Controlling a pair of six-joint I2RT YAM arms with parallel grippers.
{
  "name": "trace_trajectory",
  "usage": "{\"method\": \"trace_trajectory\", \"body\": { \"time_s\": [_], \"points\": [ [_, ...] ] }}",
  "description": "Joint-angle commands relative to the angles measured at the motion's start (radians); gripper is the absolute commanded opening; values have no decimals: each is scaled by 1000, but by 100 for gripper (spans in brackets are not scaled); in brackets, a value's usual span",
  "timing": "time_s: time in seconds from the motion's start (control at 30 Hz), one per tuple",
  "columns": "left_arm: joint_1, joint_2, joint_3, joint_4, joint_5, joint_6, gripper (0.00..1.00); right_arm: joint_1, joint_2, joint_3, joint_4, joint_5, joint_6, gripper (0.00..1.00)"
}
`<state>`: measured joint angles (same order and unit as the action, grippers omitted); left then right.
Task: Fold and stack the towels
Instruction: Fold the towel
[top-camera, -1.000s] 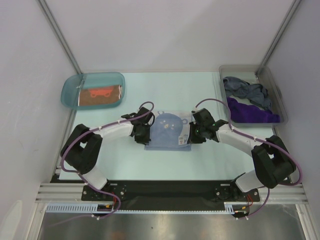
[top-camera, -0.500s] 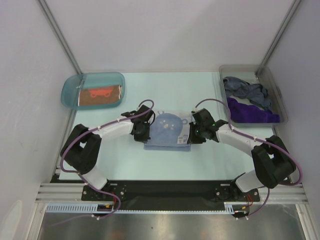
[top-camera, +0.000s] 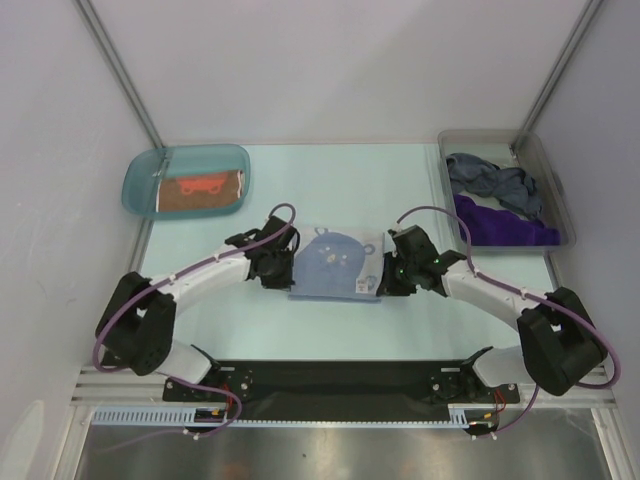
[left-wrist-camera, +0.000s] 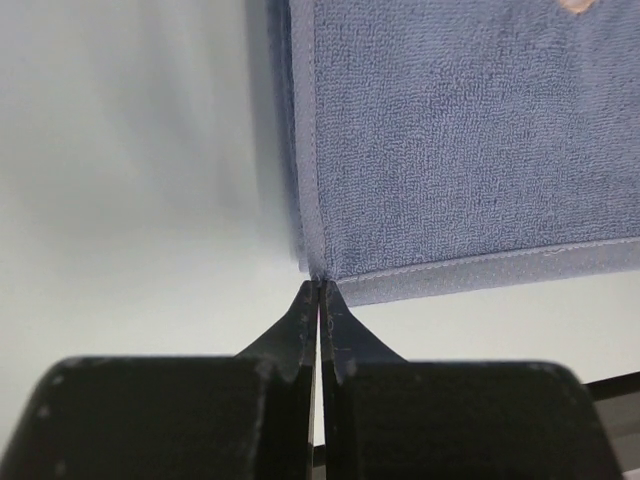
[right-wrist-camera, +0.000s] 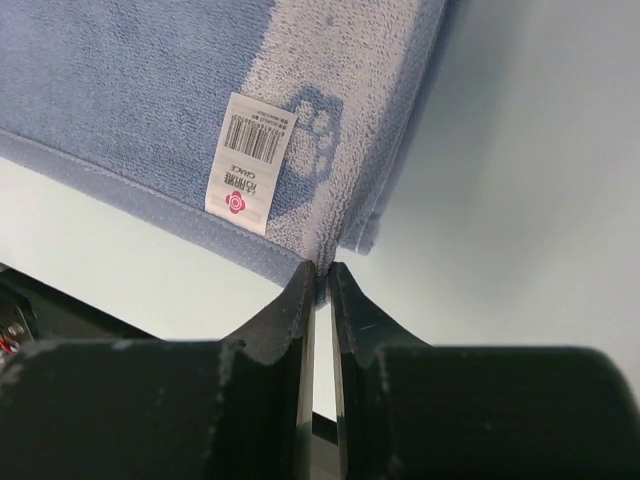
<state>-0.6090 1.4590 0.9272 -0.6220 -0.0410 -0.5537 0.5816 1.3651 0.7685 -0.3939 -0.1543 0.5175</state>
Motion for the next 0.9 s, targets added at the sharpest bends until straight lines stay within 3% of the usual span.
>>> {"method": "trace_trajectory", "body": {
  "time_s": [0.0, 0.3, 0.5, 0.57, 0.6, 0.63, 0.7, 0.73, 0.87],
  "points": [
    [-8, 15, -60, 71, 33, -6, 0, 6, -14, -75, 79, -34, 22, 0],
    [-6, 90, -62, 104, 44, 3, 0, 9, 22, -101, 107, 18, -8, 0],
    [-8, 113, -54, 90, -8, 6, 0, 12, 9, -109, 121, 21, -8, 7],
    [-8, 116, -45, 71, -13, 6, 0, 12, 6, -101, 116, 28, -10, 18],
    [-8, 119, -30, 59, -23, 5, 4, 12, 8, -95, 96, 30, -11, 22],
    [-8, 115, -19, 29, -33, 3, 19, 11, 3, -87, 78, 45, -11, 25],
    [-5, 100, 33, -7, -75, 14, 36, -2, -1, -43, 22, 62, -26, 31],
    [-2, 89, 57, -36, -86, 21, 41, -12, -1, -28, 6, 62, -33, 32],
    [55, 118, 238, -68, -77, 89, 46, -104, 15, 72, -8, 3, -71, 33]
  ]
}}
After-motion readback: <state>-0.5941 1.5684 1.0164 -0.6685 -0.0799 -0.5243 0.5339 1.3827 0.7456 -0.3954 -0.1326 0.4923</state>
